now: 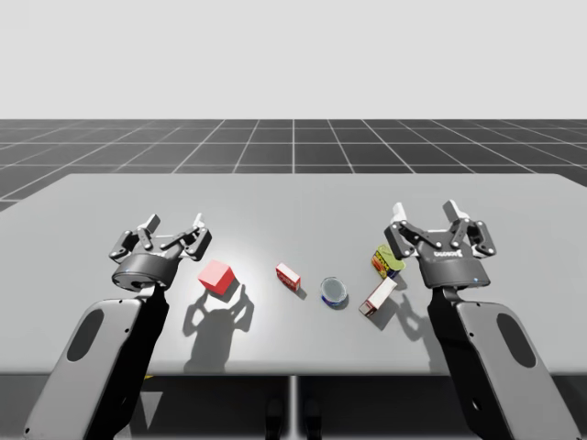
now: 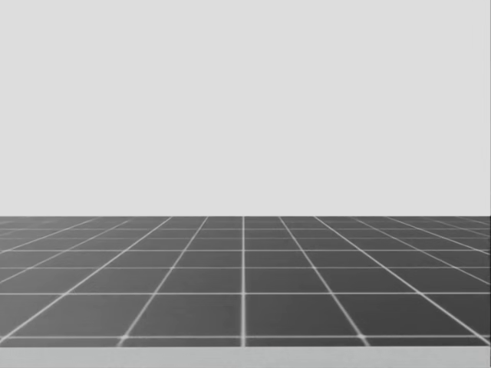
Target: Find the red cube and pick it up.
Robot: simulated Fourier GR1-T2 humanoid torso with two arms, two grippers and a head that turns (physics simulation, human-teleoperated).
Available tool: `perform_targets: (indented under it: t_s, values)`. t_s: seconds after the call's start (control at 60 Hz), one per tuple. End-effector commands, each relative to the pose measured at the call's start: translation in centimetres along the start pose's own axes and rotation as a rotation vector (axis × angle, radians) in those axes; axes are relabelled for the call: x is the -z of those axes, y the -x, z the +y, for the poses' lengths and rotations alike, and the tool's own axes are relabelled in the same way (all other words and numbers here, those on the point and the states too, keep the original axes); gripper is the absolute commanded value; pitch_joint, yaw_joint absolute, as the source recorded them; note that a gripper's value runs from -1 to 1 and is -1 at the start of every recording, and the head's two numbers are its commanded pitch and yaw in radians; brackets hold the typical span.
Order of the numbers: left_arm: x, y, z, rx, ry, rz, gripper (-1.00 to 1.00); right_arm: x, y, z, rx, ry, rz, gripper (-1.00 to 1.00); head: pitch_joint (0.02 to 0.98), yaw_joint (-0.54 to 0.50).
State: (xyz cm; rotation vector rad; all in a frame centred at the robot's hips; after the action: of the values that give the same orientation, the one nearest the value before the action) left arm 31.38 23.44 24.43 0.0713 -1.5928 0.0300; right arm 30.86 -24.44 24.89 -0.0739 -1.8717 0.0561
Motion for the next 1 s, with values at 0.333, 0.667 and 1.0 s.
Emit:
perform_targets:
  t_s: [0.333, 0.667, 1.0]
  values:
    - [0.02, -0.01, 0.1, -0.002, 0.0, 0.0, -1.0, -0.17, -0.54, -0.2, 0.049, -0.009, 0.011, -1.0, 0.202, -0.01]
    - [0.08, 0.07, 0.21, 0.004, 0.002, 0.0, -1.0, -0.2, -0.49, -0.22, 0.032, -0.003, 0.025, -1.0, 0.458, -0.01]
    - [0.17, 0.11, 0.26, 0.01, 0.001, 0.005, -1.0, -0.34, -0.46, -0.04, 0.027, -0.021, 0.039, -1.0, 0.675, 0.09]
